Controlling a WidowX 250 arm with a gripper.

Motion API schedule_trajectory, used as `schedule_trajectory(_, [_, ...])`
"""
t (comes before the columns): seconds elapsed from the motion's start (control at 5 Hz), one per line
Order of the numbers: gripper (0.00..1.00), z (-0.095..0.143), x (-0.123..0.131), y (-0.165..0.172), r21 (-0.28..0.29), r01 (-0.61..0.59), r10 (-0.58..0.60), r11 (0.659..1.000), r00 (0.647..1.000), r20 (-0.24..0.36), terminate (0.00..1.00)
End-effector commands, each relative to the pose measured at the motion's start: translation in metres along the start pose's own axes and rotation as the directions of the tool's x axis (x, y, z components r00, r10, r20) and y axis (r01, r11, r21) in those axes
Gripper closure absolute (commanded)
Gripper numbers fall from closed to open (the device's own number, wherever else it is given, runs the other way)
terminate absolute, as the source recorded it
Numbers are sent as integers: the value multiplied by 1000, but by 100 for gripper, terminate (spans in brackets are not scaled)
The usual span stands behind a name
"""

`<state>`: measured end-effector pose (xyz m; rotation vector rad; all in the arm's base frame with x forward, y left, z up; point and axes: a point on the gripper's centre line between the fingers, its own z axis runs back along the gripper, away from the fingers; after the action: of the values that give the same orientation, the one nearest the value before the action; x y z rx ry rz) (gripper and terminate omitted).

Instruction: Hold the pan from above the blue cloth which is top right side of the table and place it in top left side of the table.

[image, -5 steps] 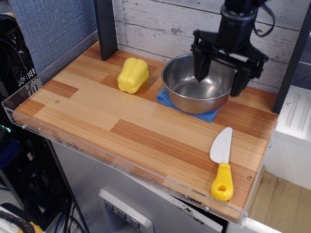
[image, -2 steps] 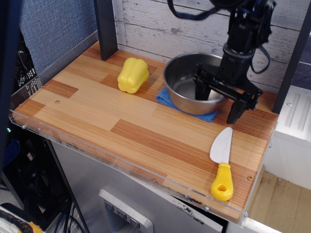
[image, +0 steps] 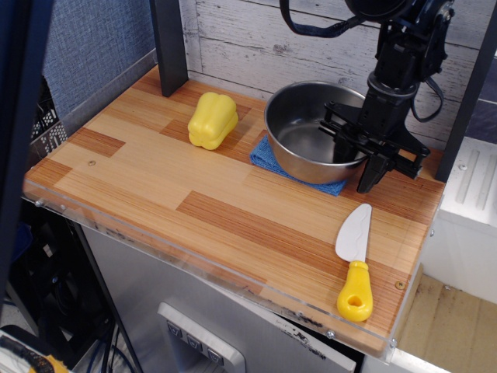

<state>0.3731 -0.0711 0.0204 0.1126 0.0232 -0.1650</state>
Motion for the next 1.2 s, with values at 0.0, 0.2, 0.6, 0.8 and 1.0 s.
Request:
schedule_trajectory(0.0, [100, 50, -2, 2, -7, 5, -4, 1000, 988, 154, 0])
schedule_trajectory(0.2, [100, 74, 3, 5, -10, 7, -5, 1000, 979, 202, 0])
schedule_trajectory(0.6, [100, 130, -23, 45, -49, -93, 101, 994, 971, 216, 0])
schedule_trajectory(0.8, [100, 137, -52, 73, -17, -183, 183, 983, 968, 172, 0])
schedule_trajectory(1.0, [100, 141, -81, 98, 6, -246, 242, 969, 960, 138, 0])
